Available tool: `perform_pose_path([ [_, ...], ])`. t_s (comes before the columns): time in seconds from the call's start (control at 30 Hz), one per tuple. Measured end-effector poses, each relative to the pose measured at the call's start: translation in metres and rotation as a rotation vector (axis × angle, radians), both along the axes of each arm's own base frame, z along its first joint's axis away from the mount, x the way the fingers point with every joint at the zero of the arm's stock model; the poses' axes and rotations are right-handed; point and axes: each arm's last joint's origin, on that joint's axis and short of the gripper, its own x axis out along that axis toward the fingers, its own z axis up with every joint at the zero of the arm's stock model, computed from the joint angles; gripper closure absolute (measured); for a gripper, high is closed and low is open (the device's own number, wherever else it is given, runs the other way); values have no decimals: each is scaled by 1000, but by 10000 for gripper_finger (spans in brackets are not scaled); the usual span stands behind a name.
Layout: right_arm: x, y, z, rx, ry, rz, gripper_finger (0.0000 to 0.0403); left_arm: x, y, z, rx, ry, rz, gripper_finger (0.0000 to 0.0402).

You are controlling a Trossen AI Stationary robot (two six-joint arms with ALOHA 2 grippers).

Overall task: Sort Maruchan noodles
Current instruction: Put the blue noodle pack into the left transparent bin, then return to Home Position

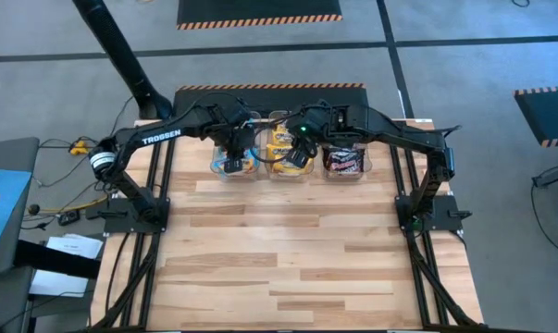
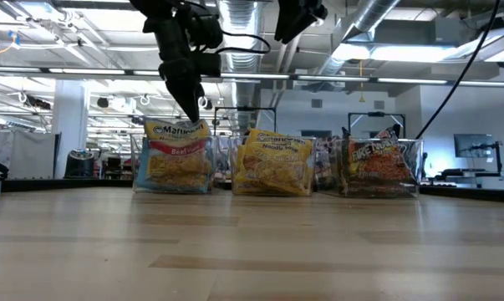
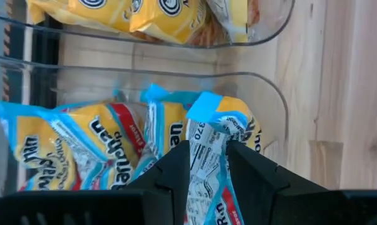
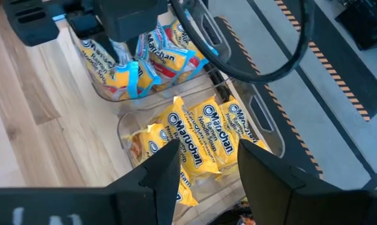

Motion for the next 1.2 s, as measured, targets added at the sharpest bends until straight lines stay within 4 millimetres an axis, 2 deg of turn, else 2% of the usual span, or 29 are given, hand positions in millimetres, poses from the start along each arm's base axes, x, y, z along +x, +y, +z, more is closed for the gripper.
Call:
perform_pose_path([
  [0.47, -1, -5, 0, 1, -1, -16, 221, -2, -3, -26, -28, 9, 6, 303],
  [0.7, -1, -5, 0, 2, -9, -18, 221, 6, 1, -22, -15, -99, 34, 303],
  [1.0, -1, -5, 0, 11, -13, -27, 221, 3, 0, -22, -34, -71, 68, 303],
  [1.2, -1, -5, 0, 11, -12, -27, 221, 4, 1, -2, -40, -69, 89, 303],
])
